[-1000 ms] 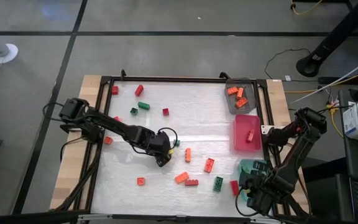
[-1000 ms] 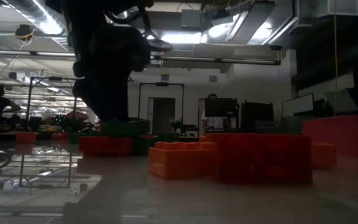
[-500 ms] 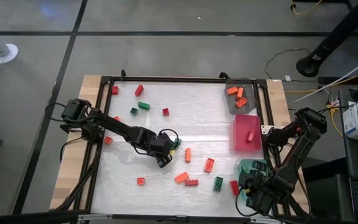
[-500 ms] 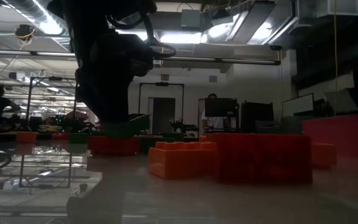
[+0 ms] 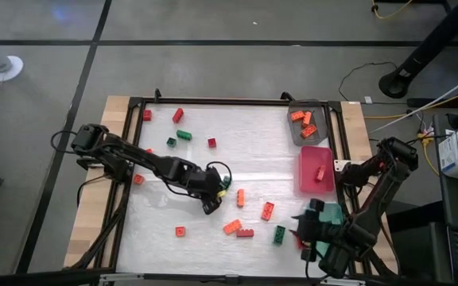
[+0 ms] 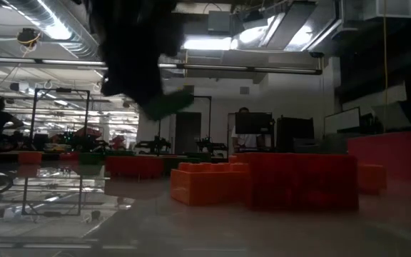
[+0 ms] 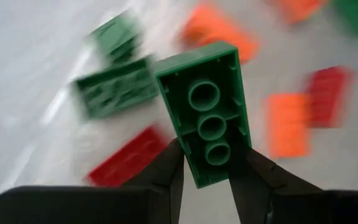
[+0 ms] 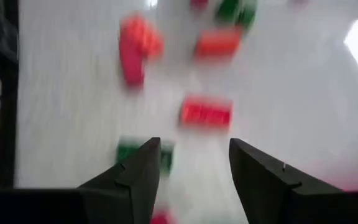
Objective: Sort blocks
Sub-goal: Put the green game piece into the blue bin
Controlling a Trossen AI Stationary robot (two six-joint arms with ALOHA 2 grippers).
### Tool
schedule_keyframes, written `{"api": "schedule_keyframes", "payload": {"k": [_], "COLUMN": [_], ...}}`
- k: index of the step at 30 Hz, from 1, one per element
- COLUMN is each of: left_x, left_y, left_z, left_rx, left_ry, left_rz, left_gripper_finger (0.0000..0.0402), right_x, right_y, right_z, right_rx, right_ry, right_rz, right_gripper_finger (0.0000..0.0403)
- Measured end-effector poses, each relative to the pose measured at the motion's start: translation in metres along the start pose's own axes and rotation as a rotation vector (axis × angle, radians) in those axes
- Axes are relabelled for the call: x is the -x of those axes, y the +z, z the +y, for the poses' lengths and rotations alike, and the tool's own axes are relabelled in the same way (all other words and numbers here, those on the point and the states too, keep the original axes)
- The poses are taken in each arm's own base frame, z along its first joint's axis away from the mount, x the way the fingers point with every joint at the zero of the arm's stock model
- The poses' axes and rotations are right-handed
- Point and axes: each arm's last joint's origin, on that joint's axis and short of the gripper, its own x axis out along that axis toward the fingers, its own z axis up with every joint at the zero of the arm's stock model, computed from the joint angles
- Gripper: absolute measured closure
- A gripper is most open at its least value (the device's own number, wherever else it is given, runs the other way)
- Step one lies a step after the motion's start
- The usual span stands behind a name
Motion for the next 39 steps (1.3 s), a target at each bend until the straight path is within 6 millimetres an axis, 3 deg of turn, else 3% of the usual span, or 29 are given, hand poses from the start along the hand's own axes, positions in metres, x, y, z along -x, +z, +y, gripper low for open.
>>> {"api": "schedule_keyframes", "payload": {"k": [4, 8, 18, 30, 39], "left_x": [0.004, 0.007, 0.010, 0.010, 0.010], "left_y": [0.009, 0.015, 0.015, 0.014, 0.013], "left_z": [-0.014, -0.024, -0.032, -0.033, -0.034], "left_rx": [-0.067, -0.123, -0.198, -0.230, -0.233], "left_ry": [-0.199, -0.362, -0.460, -0.473, -0.485], "left_rz": [-0.031, -0.062, -0.070, -0.065, -0.052], "left_gripper_finger": [0.0311, 0.0309, 0.0307, 0.0305, 0.0304], "right_x": [-0.010, -0.029, -0.071, -0.114, -0.124], "right_y": [0.021, 0.050, 0.109, 0.123, 0.122], "right_z": [0.001, -0.002, -0.026, -0.034, -0.028], "right_rx": [0.200, 0.348, 0.558, 0.760, 0.842], "right_ry": [-0.058, -0.075, 0.153, 0.215, 0.181], "right_rz": [-0.178, -0.245, -0.314, -0.333, -0.346], "right_gripper_finger": [0.0212, 0.0212, 0.0212, 0.0212, 0.0212]}}
